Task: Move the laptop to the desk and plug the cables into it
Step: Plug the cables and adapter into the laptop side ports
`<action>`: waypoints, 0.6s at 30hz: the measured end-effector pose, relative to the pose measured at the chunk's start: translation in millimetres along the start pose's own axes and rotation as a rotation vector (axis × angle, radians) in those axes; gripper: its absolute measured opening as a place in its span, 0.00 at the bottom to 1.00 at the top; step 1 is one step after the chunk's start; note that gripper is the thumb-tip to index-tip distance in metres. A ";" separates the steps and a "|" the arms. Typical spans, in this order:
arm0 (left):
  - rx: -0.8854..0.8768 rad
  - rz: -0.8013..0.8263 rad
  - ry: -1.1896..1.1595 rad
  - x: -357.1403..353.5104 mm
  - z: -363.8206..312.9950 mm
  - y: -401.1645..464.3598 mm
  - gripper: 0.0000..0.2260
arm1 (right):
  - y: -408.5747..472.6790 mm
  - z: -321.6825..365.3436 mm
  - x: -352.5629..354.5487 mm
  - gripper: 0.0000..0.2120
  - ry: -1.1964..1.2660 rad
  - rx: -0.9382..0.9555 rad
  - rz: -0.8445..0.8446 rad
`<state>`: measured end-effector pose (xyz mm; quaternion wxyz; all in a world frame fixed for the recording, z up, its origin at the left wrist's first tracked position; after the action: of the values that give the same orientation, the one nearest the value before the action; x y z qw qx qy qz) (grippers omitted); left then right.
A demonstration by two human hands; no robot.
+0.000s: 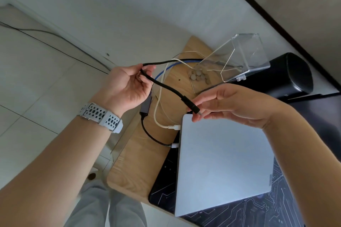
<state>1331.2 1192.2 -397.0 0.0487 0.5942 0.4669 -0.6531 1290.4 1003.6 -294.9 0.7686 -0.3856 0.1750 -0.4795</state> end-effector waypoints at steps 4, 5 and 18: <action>0.001 -0.062 0.054 11.9 0.5 -3.4 0.14 | 7.0 -1.0 -11.2 0.10 -0.058 0.006 -0.043; -0.018 -0.097 0.122 14.7 -0.1 -6.4 0.09 | 7.5 -1.0 -14.3 0.09 -0.084 0.011 -0.060; -0.962 -0.152 2.092 -5.9 54.3 -68.5 0.10 | 2.5 -7.7 -62.5 0.03 -0.649 0.208 -0.175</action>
<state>1250.8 1191.4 -362.1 -0.1801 0.7353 0.5143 0.4031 1257.0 1055.4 -308.0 0.7754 -0.4510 -0.1618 -0.4113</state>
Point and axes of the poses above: each hand's wrist, its own y-axis towards the middle knuckle, its own x-axis out of the back of the hand, z = x × y, the point moved 4 cm from there along y, towards the middle knuckle, and after that the axes turned 12 degrees about y, right-handed, at the moved point
